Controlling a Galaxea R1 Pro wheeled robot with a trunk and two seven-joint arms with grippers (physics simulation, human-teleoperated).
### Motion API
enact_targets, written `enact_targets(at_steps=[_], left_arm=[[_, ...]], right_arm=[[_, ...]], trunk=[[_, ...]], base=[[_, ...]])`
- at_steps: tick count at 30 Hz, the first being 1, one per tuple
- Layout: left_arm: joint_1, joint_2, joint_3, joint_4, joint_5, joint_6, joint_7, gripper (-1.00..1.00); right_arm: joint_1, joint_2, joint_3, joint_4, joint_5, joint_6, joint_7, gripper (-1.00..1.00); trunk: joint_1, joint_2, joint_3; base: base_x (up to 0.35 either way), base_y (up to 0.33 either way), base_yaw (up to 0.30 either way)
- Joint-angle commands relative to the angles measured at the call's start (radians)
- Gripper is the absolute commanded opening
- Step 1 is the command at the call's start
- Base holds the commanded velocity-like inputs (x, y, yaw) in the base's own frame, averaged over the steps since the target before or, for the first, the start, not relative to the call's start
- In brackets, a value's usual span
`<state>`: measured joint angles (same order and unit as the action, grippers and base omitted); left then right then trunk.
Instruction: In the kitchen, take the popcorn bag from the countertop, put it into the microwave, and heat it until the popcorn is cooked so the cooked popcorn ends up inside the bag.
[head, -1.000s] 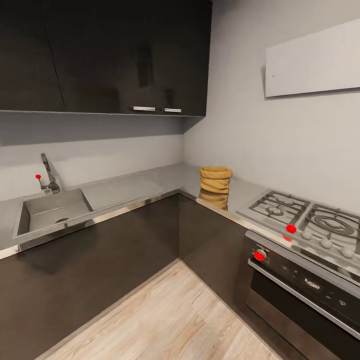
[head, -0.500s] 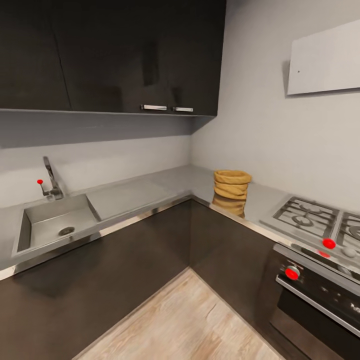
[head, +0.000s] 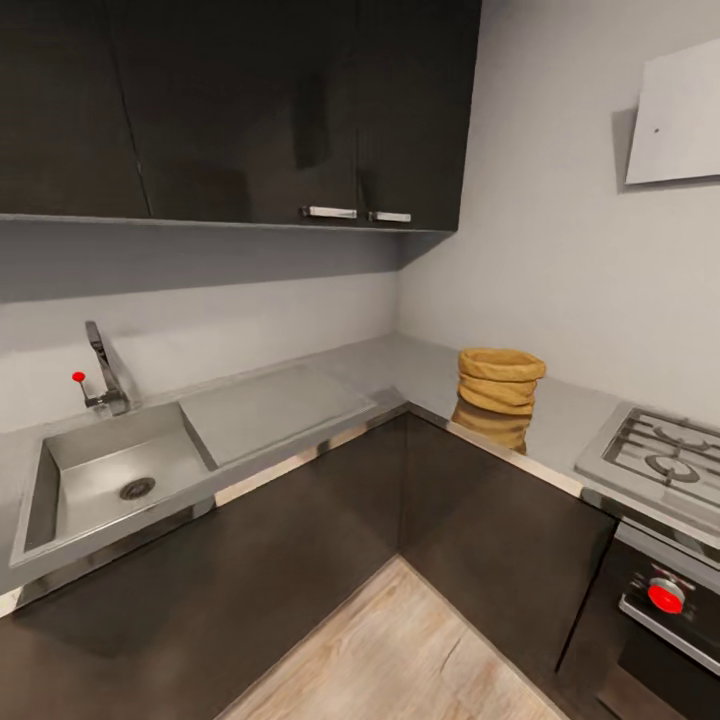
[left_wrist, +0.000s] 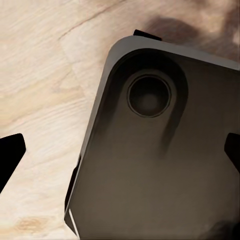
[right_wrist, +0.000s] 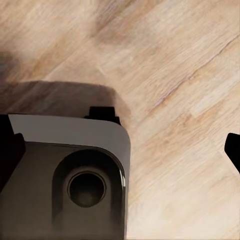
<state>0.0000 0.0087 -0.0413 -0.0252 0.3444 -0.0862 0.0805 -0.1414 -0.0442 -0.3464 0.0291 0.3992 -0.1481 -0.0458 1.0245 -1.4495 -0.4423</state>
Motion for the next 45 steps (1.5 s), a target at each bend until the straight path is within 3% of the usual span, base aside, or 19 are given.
enact_targets(at_steps=[1,13,45], left_arm=[[0.000,0.000,-0.005,-0.001,0.005,-0.001,0.002,1.00],[0.000,0.001,-0.005,-0.001,0.003,-0.006,0.002,1.00],[0.000,0.001,-0.004,-0.002,0.005,-0.010,0.002,1.00]], right_arm=[[-0.001,0.000,-0.008,0.003,0.010,-0.005,-0.005,1.00],[-0.001,0.000,-0.008,0.003,0.009,-0.004,-0.005,1.00],[-0.001,0.001,-0.008,0.003,0.010,-0.004,-0.005,1.00]], trunk=[[0.001,0.000,-0.001],[0.001,0.000,-0.001],[0.001,0.000,-0.001]], base=[[0.299,0.185,-0.005],[0.268,0.040,-0.204],[0.003,0.000,-0.246]])
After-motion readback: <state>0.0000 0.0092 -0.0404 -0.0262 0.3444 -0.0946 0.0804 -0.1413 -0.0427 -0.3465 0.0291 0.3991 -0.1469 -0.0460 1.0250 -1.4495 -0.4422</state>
